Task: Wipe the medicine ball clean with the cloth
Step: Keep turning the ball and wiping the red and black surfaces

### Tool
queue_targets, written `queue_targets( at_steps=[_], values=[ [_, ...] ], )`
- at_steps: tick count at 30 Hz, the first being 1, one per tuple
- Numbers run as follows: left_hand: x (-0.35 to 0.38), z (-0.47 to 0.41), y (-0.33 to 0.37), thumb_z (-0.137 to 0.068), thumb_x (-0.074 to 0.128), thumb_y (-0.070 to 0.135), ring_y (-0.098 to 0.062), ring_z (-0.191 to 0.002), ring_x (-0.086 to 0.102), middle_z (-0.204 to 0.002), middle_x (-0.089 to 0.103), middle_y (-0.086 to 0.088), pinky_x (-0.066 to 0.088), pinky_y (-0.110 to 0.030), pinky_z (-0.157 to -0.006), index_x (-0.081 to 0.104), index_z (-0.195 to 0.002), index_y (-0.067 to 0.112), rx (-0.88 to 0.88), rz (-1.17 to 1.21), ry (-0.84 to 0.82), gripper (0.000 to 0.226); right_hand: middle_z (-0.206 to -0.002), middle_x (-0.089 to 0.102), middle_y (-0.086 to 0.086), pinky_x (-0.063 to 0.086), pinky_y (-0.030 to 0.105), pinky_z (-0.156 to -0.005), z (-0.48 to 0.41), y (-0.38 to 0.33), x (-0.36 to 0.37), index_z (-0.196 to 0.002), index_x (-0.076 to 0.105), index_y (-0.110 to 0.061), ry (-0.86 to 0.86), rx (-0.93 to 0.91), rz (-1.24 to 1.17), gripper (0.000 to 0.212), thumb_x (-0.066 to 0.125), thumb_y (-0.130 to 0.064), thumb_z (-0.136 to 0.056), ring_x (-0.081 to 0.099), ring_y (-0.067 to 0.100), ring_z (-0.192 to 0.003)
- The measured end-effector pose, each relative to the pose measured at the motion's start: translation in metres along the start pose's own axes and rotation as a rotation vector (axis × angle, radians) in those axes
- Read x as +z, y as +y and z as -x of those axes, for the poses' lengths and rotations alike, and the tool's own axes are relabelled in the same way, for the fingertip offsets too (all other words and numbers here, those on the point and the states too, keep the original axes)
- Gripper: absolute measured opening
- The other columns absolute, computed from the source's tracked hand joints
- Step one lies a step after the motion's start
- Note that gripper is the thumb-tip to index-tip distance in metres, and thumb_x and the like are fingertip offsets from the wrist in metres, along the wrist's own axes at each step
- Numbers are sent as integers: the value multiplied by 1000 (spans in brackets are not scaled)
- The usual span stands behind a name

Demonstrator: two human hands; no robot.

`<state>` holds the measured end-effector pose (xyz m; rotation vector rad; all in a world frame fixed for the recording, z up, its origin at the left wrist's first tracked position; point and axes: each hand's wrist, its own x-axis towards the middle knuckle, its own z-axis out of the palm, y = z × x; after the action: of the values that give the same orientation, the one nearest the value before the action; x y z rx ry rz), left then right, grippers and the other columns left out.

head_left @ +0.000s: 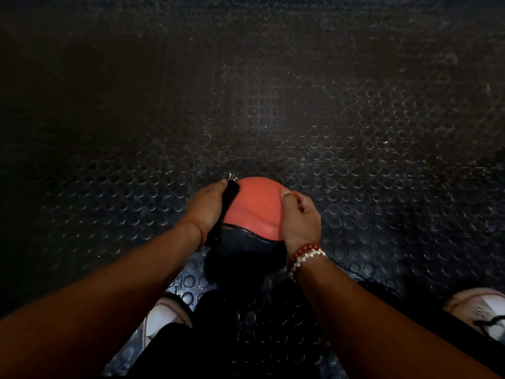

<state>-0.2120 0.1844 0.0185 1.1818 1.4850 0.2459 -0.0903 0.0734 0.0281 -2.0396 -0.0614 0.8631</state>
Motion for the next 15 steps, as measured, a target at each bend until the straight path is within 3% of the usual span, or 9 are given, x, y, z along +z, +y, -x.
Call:
queue_targets(
  at_steps=[4,7,10,13,15],
  values=[
    [3,37,-1,-97,47,41,-10,-124,48,-132,55,3,29,-20,-107,60,-132,30,491,-318,119,39,-118,61,1,47,32,-94,-2,-3,5,-117,63,-27,-25,-33,55,50,55,-59,-79,59,18,-103],
    [3,38,14,-92,41,52,-13,-127,46,-137,54,8,28,-24,-107,60,-131,37,751,-675,0,46,-118,57,0,47,34,-98,3,-4,9,-120,61,-30,-52,-76,107,50,55,-60,-80,58,17,-105],
    [1,10,34,-97,49,41,-13,-121,52,-129,60,5,34,-27,-105,65,-127,29,618,-607,-177,36,-121,56,0,44,30,-99,5,-7,8,-122,60,-30,-47,-81,112,49,55,-58,-83,56,18,-109],
    [0,-14,45,-98,53,34,-21,-111,61,-121,67,-5,42,-25,-95,69,-120,17,222,-394,-242,32,-127,51,1,37,26,-98,11,-8,4,-128,57,-29,-52,-76,118,49,56,-55,-86,52,19,-116],
    [-5,-13,41,-96,55,41,-23,-83,64,-97,70,-8,50,-28,-75,72,-103,12,-77,-192,-245,34,-127,49,1,37,27,-100,14,-7,3,-129,57,-29,-54,-74,102,50,56,-55,-86,51,18,-117]
  ],
)
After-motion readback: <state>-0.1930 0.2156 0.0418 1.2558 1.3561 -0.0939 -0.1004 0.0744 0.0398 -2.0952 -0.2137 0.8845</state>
